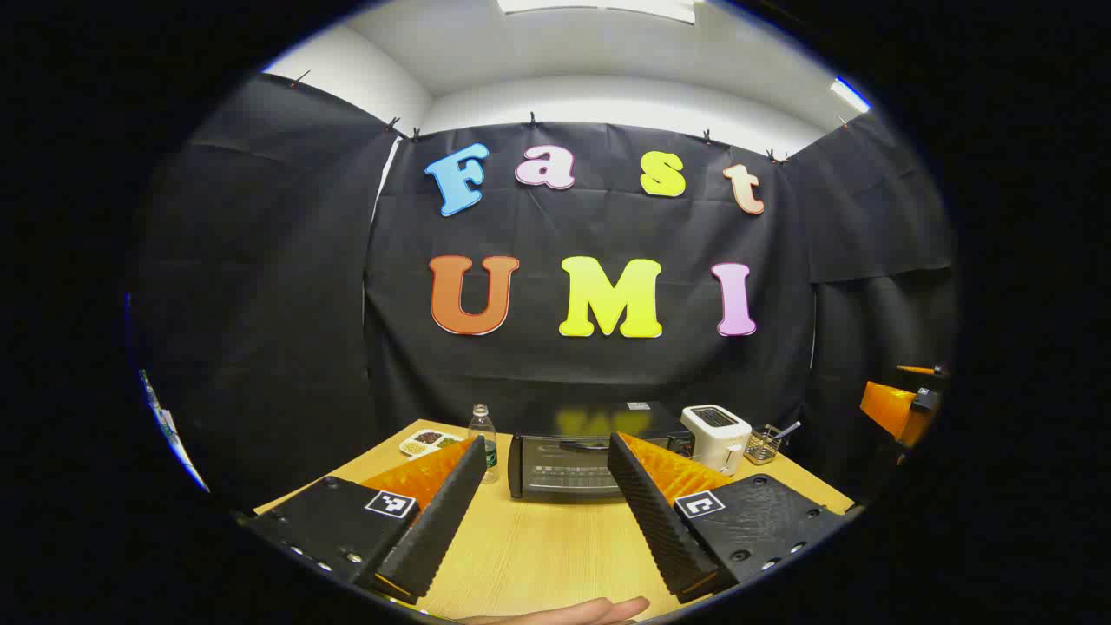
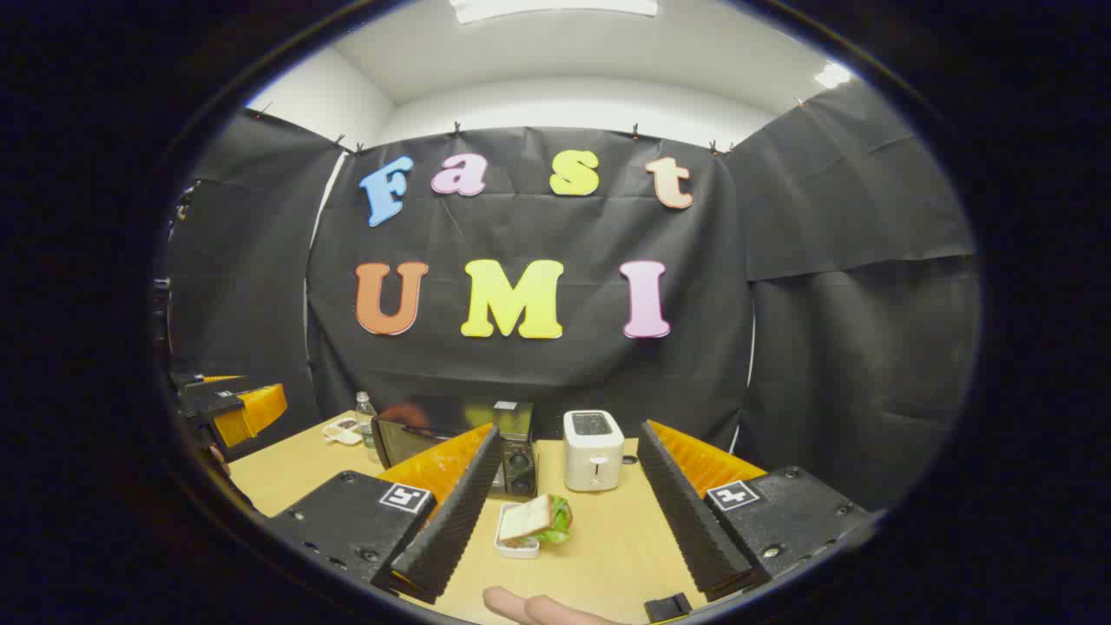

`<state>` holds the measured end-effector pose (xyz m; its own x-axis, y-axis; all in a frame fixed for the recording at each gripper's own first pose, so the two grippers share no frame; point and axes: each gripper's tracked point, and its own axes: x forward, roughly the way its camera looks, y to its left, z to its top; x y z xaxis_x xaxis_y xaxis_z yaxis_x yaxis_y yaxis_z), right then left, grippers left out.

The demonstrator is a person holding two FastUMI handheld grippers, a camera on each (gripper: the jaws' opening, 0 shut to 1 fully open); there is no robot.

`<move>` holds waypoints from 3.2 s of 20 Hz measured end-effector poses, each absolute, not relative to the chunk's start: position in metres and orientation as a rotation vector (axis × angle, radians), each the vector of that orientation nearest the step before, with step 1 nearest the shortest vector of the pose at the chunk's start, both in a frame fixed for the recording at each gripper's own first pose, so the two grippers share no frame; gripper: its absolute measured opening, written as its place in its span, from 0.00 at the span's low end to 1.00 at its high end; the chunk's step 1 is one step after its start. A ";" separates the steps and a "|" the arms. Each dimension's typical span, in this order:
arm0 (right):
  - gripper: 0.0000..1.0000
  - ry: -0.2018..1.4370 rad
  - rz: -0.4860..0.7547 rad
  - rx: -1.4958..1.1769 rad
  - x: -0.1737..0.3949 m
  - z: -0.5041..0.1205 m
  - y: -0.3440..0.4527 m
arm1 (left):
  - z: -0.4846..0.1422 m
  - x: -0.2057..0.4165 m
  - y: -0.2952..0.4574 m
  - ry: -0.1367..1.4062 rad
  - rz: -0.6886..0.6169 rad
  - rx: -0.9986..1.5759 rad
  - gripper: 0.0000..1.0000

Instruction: Open the electric oven with the left hand, put the food in, and close the electric oven.

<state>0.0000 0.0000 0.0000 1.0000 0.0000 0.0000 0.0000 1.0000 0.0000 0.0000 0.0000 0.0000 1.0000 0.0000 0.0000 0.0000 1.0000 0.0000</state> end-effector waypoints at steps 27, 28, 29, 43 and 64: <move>1.00 -0.017 -0.015 0.045 0.063 0.007 -0.061 | -0.028 0.123 -0.050 0.137 -0.090 0.024 0.93; 0.90 -0.015 -0.021 0.052 0.068 0.006 -0.066 | -0.033 0.138 -0.053 0.152 -0.089 0.036 0.93; 0.90 -0.008 -0.023 0.059 0.072 0.004 -0.070 | -0.041 0.152 -0.056 0.182 -0.086 0.048 0.93; 1.00 0.021 0.037 0.068 0.089 -0.010 -0.096 | -0.141 0.285 -0.090 0.450 -0.079 0.092 0.94; 0.90 0.034 0.080 0.066 0.080 -0.022 -0.075 | -0.250 0.184 -0.099 0.702 -0.107 -0.003 0.96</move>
